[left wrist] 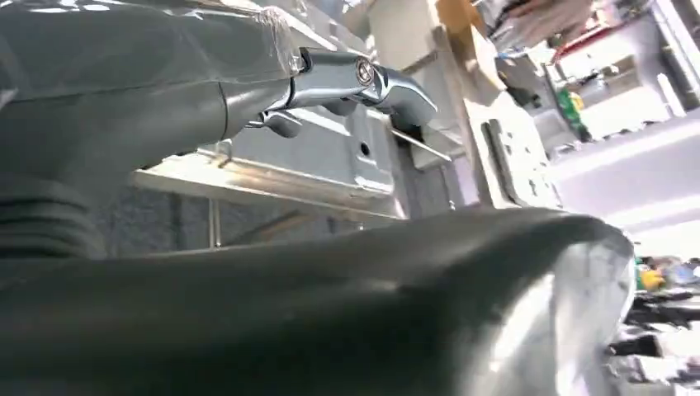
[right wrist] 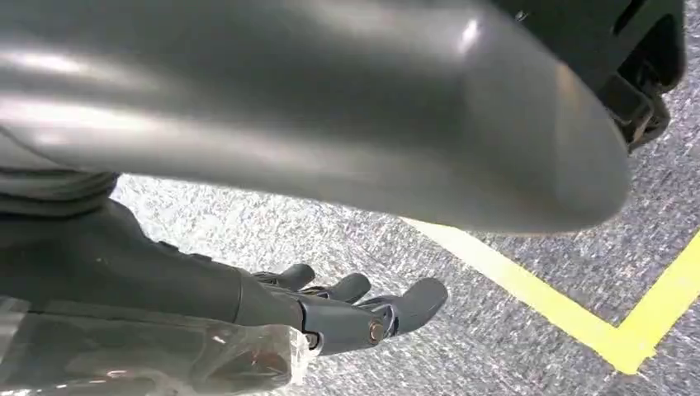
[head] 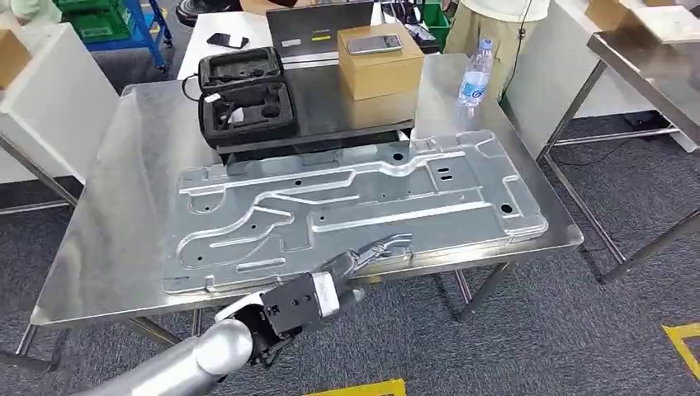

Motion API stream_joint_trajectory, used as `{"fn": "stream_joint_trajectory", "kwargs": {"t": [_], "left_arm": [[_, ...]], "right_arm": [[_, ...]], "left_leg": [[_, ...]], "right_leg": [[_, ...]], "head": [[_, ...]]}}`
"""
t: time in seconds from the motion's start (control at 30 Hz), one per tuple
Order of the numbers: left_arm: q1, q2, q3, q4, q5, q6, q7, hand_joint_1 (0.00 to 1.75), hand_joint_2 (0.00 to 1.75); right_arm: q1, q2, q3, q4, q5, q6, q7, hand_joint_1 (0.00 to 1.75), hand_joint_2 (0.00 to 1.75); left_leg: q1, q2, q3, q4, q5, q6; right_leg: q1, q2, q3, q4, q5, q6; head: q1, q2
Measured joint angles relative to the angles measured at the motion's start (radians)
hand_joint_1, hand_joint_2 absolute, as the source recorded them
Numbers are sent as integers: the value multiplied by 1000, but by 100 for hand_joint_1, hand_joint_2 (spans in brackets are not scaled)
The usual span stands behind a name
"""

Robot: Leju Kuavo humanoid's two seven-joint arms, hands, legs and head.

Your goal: Take the parts from the cabinet and place them on the table.

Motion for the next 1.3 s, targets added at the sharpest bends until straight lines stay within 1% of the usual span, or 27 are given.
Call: {"fn": "stream_joint_trajectory", "kwargs": {"t": [0.07,0.1,0.13,0.17,0.23,0.27,0.3,0.33,0.37,0.43,0.47,0.5,0.57,0.6,0.63,0.7,0.77,0.8,0.87,0.93,0.97,1.1,1.13,1.17,1.2,1.27,1.3], "left_arm": [[5,-1,-5,2,0,-1,-4,0,0],[9,-2,-7,2,1,-1,-5,0,0],[10,-4,-10,3,1,-1,-5,0,0],[12,-6,-11,4,1,-1,-6,0,0],[20,-8,-16,6,1,-1,-6,0,0],[25,-8,-18,8,3,-1,-7,0,0],[32,-8,-20,10,4,-1,-8,0,0],[38,-8,-22,11,4,-1,-8,0,0],[42,-8,-25,11,4,-1,-9,0,0],[46,-9,-30,12,4,-1,-11,0,0],[48,-9,-31,12,4,-1,-13,0,0],[49,-10,-32,13,4,-1,-14,0,0],[52,-10,-35,16,5,-1,-16,0,0],[54,-10,-36,18,5,-1,-16,0,0],[55,-10,-36,21,6,-1,-17,0,0],[58,-10,-39,24,6,-1,-19,0,0],[70,-10,-40,30,11,-2,-21,0,0],[77,-10,-41,34,15,-4,-22,0,0],[85,-10,-43,42,18,-6,-23,0,0],[85,-10,-46,47,18,-8,-24,0,0],[85,-10,-47,48,18,-9,-24,0,0],[97,-12,-51,61,21,-10,-28,0,0],[101,-13,-52,63,21,-10,-31,0,0],[103,-15,-54,68,21,-10,-33,0,0],[106,-16,-55,71,17,-9,-34,0,0],[114,-16,-55,81,5,-8,-36,0,0],[120,-17,-55,88,-2,-5,-36,0,0]], "right_arm": [[3,-1,-2,0,1,0,1,0,0],[4,-2,-2,0,2,0,1,0,0],[5,-3,-3,0,1,0,2,0,0],[6,-4,-3,0,2,0,4,0,0],[5,-6,-4,0,1,0,3,0,0],[6,-8,-4,0,1,0,3,0,0],[6,-9,-4,0,1,0,3,0,0],[7,-9,-4,0,1,0,3,0,0],[7,-10,-4,0,1,0,3,0,0],[5,-12,-5,0,1,0,3,0,0],[3,-12,-7,0,1,0,3,0,0],[3,-12,-9,0,1,0,3,0,0],[5,-12,-11,0,1,0,3,0,0],[7,-12,-11,0,1,0,3,0,0],[6,-12,-12,0,1,0,3,0,0],[6,-12,-13,0,1,0,3,0,0],[8,-12,-13,0,1,1,4,0,0],[9,-12,-13,0,1,1,4,0,0],[11,-12,-13,0,1,1,4,0,0],[11,-11,-13,0,1,1,4,0,0],[11,-8,-13,0,1,1,4,0,0],[11,-9,-13,0,2,1,5,0,0],[11,-10,-13,0,2,1,5,0,0],[11,-10,-13,0,1,1,5,0,0],[12,-10,-13,0,1,1,5,0,0],[12,-11,-13,0,1,1,6,0,0],[12,-11,-13,0,1,1,7,0,0]], "left_leg": [[-4,0,-7,1,4,7],[3,1,-10,-6,14,18],[6,3,-14,-7,22,25],[6,4,-23,-7,28,34],[5,6,-40,-6,41,38],[4,7,-48,-6,47,38],[4,8,-55,-5,52,36],[4,8,-61,-4,57,35],[5,8,-66,-3,60,32],[5,7,-71,4,64,26],[-1,7,-78,7,66,21],[-1,7,-79,7,72,13],[1,7,-85,9,79,2],[-2,6,-88,10,84,-6],[5,6,-97,23,64,-10],[8,6,-143,142,-31,-22],[8,6,-204,311,-113,-30],[8,6,-213,354,-120,-30],[7,6,-158,281,-71,-23],[2,6,-42,89,-4,-6],[-4,7,6,7,-4,9],[-11,7,1,-15,15,17],[2,11,-3,-24,28,23],[1,12,-10,-23,34,26],[2,14,-18,-23,41,34],[2,15,-37,-22,54,33],[2,16,-46,-21,61,32]], "right_leg": [[-2,0,-1,-1,10,12],[1,3,-5,-1,12,18],[-6,2,-14,15,-12,20],[-4,2,-34,64,-59,22],[-5,2,-98,239,-166,28],[-5,2,-119,307,-190,31],[-5,2,-121,337,-187,32],[-5,2,-100,316,-164,32],[-6,2,-54,249,-127,31],[-9,2,77,43,-68,30],[-4,4,108,-6,-88,30],[-1,6,96,-1,-77,19],[0,6,88,0,-77,14],[-2,5,84,-4,-70,2],[-6,2,78,-5,-63,-8],[-4,1,62,-5,-51,-23],[-3,0,44,-5,-39,-26],[-1,0,34,-4,-33,-27],[3,0,20,-4,-21,-26],[8,1,13,-4,-12,-24],[8,1,11,-4,-9,-21],[6,0,2,-6,15,2],[7,1,-6,0,5,7],[5,2,-19,27,-28,13],[3,1,-45,94,-85,17],[-1,1,-104,266,-180,26],[-3,1,-117,321,-193,29]], "head": [[1,0],[0,0],[0,0],[3,0],[5,0],[5,0],[5,0],[5,0],[5,0],[5,0],[5,0],[3,0],[4,0],[4,0],[4,0],[3,0],[2,0],[2,0],[2,0],[2,0],[3,0],[5,0],[4,0],[5,0],[8,0],[9,0],[9,0]]}}
